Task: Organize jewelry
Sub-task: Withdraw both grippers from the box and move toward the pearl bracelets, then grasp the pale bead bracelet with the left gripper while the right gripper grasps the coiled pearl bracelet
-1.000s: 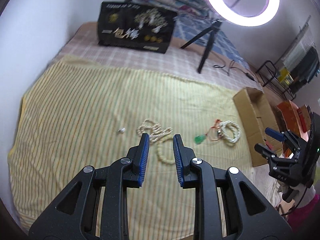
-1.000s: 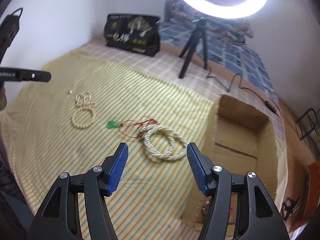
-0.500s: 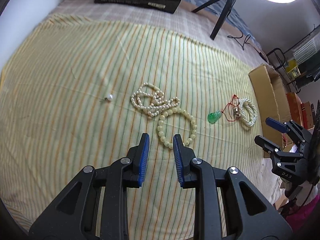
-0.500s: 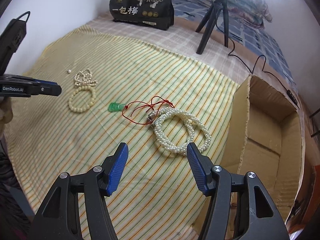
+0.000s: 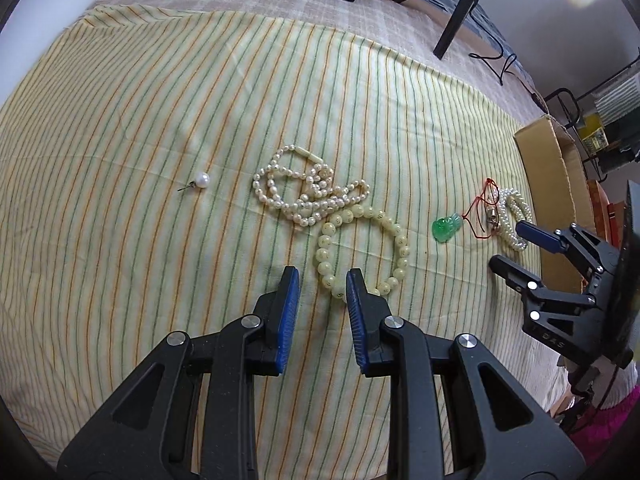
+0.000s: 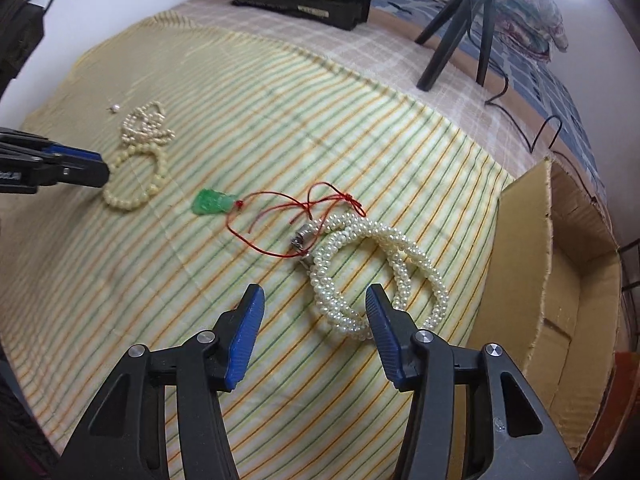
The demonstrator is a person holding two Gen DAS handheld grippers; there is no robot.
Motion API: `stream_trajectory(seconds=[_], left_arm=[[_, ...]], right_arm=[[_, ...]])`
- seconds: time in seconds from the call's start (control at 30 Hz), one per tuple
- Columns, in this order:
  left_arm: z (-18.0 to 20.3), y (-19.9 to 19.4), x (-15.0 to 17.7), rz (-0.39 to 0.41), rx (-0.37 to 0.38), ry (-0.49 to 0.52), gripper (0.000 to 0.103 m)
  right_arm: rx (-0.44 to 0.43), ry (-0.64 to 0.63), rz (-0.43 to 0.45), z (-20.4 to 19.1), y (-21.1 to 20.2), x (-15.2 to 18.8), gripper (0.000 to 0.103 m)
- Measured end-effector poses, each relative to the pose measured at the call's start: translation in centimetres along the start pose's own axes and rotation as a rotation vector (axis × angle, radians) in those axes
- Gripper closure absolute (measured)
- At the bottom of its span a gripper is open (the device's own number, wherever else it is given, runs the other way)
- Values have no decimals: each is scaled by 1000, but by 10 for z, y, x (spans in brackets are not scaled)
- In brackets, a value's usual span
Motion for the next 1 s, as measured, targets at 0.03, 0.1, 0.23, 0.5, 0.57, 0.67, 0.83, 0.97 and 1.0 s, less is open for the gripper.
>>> stream_trajectory(seconds=[0.03, 0.1, 0.23, 0.5, 0.57, 0.67, 0.83, 0.97, 1.0], left_arm=[[1, 1, -1, -1, -3, 0, 80], [3, 5, -2, -3, -11, 1, 80], [4, 8, -1, -3, -30, 12, 80], [2, 13, -5, 30, -61, 28, 95], [1, 12, -6, 35, -57, 30, 97], [-4, 6, -6, 48, -44, 17, 97], [-6, -8, -4, 76, -29, 18, 98], [-2, -26, 0, 107, -5, 29, 98], [1, -29, 1, 113, 3, 32, 98]], right_arm=[[-4, 6, -6, 0, 2, 1, 51], [-2, 6, -6, 0, 4, 2, 51], [-15, 25, -8, 1, 4, 3, 56], [-18, 8, -27, -7, 1, 4, 93], [-24, 12, -30, -7, -1, 6, 95], [-42, 30, -27, -8, -8, 12, 95], [-66, 63, -12, -5, -18, 20, 96], [-73, 90, 25, -2, -34, 22, 96], [-74, 99, 39, -2, -40, 22, 96]])
Point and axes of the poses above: each gripper's, at about its wrist camera, not at the fingertips, and y roughly the way its jaws point, z to its right, x to its underside, the point moved 7 cm from there along y, roughly the way its jaws point
